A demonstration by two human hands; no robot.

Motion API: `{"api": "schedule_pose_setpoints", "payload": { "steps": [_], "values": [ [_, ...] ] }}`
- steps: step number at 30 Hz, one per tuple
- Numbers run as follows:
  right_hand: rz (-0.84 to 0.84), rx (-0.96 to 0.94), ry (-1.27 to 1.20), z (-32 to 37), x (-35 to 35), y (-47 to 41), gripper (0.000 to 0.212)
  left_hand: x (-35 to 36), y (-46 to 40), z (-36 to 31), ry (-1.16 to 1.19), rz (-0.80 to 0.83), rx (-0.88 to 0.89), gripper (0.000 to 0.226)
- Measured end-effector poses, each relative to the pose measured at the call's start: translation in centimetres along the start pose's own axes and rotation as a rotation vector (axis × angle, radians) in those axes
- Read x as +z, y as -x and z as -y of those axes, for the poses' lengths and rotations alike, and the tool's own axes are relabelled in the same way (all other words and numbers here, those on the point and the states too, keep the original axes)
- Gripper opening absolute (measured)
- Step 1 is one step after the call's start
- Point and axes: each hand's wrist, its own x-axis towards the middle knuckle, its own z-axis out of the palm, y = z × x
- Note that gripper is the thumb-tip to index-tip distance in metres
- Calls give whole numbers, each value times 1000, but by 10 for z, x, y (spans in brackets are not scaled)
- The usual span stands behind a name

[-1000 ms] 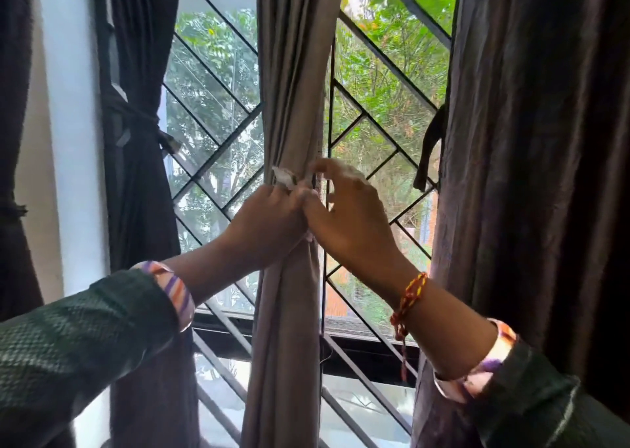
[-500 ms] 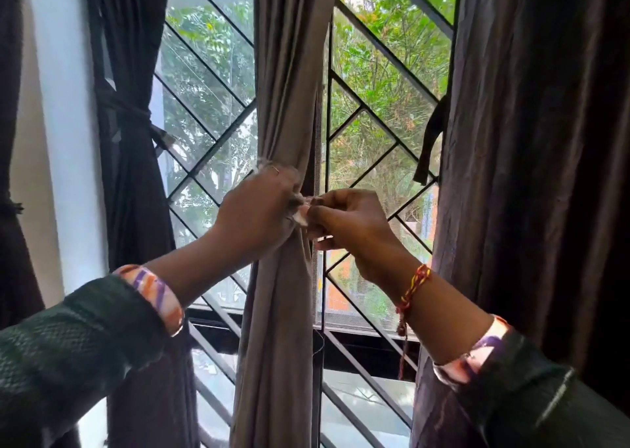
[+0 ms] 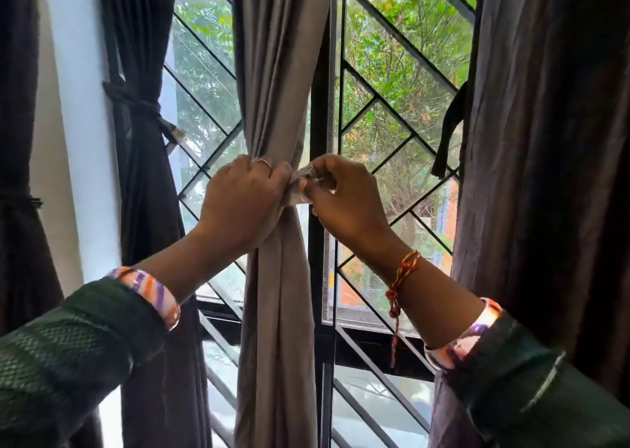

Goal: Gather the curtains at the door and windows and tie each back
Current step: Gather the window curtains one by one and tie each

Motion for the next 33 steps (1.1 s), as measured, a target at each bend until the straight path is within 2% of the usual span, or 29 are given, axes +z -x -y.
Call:
{"api": "schedule_pose_setpoints", "payload": {
  "steps": [3,7,10,14,16,19,23,28,30,33],
  "values": [
    [34,-10,-36,-3,3,-7,10,1,1,-4,44,-80,6,29],
    [97,-1,-32,-9,0,-16,14,1,-2,-5,59,-241,80,33],
    [143,85,-81,-10,-4,-25,19,-1,-4,-7,32,-295,98,39],
    [164,259,-263,-4,-14,-31,18,0,-5,-9,-43,-306,148,27],
    [131,310,-218,-6,-15,-31,23,1,-8,-6,-59,-298,184,27],
    [125,385,-183,-10,-16,-27,27,0,-11,-3,-45,-268,259,19],
    [274,696,-510,-7,-17,-15,20,-10,-14,-9,-63,-213,300,11],
    [201,960,-959,-12,-13,-3,21,-16,-15,-15,-83,16,185,9],
    [291,965,-972,-12,-13,4,19,-20,-16,-15,-54,113,70,14],
    [480,843,-807,-7,-6,14,21,-30,-21,-20,-3,194,-103,19]
  ]
}}
